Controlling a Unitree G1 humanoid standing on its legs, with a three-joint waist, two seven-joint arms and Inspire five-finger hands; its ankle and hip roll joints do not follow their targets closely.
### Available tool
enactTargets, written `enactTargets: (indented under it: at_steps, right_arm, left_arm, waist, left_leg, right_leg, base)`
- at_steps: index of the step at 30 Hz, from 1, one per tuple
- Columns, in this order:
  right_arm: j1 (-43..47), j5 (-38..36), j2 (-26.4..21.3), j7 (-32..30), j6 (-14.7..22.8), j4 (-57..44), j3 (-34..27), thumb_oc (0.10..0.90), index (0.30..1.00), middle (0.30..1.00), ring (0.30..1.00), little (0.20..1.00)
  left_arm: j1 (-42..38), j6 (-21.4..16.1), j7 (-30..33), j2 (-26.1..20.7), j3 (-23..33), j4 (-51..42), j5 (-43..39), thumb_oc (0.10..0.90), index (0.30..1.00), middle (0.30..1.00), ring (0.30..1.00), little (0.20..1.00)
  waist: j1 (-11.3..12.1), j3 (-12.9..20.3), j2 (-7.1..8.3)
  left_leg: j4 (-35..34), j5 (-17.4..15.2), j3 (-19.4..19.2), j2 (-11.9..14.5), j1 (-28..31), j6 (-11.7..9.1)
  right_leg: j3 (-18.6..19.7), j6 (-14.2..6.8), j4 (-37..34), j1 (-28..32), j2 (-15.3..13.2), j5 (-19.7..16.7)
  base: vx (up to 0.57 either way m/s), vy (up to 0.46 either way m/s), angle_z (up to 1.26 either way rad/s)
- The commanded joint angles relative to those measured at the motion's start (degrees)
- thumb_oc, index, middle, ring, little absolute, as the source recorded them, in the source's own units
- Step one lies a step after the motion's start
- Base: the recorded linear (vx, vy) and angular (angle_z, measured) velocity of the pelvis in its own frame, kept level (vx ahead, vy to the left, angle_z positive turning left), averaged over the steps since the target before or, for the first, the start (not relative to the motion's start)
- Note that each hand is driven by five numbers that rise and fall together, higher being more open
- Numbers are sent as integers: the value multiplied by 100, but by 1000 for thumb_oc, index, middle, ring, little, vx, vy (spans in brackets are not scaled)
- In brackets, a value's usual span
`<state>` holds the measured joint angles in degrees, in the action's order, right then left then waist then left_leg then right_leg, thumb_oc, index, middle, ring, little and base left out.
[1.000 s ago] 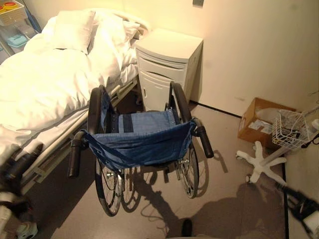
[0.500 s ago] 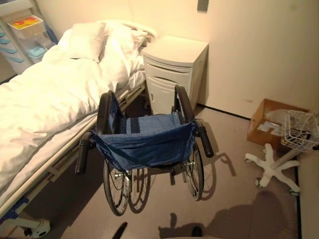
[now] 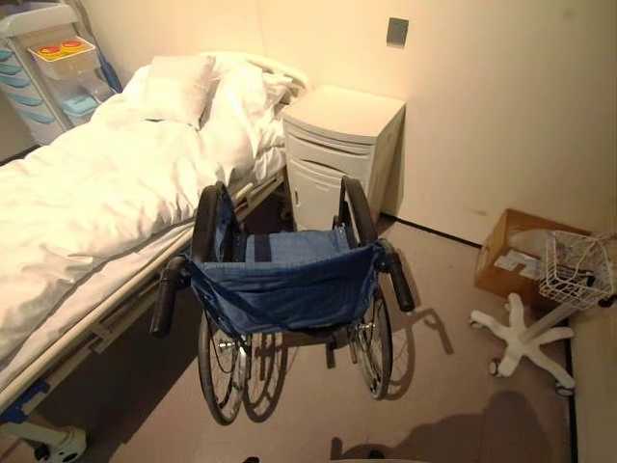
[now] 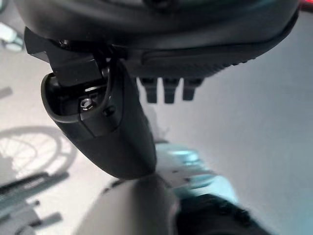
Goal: Push the wheelchair next to the bed
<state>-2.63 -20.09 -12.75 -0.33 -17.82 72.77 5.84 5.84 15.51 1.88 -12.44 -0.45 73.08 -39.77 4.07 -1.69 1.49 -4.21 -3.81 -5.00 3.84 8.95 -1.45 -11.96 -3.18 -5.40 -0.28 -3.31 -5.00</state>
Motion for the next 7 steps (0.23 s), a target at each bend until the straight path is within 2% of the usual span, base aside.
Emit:
enactTargets:
  at_steps: [1,7]
  right_arm:
    - [249,175,137,421,66,361,341,800,900,900,900,900]
    - [247,192,235,361,164,413,347,800,900,900,900,900]
  left_arm:
    - [-309,91,-16,211,-203,337,295,800,900,900,900,900]
    - [-322,8,76,280,-287,287,291,800,900,900,900,900]
  waist:
    - [-36,-23,-65]
    - [-68,-4,-117]
  left_leg:
    - [-79,506,273,-239,-518,-84]
    - [-79,475,266,-262,-500,-59]
  right_leg:
    - [-130,-435,40,472,-277,79]
    - [-104,-432,40,477,-281,90]
  base:
    - [0,0,0]
    - [0,0,0]
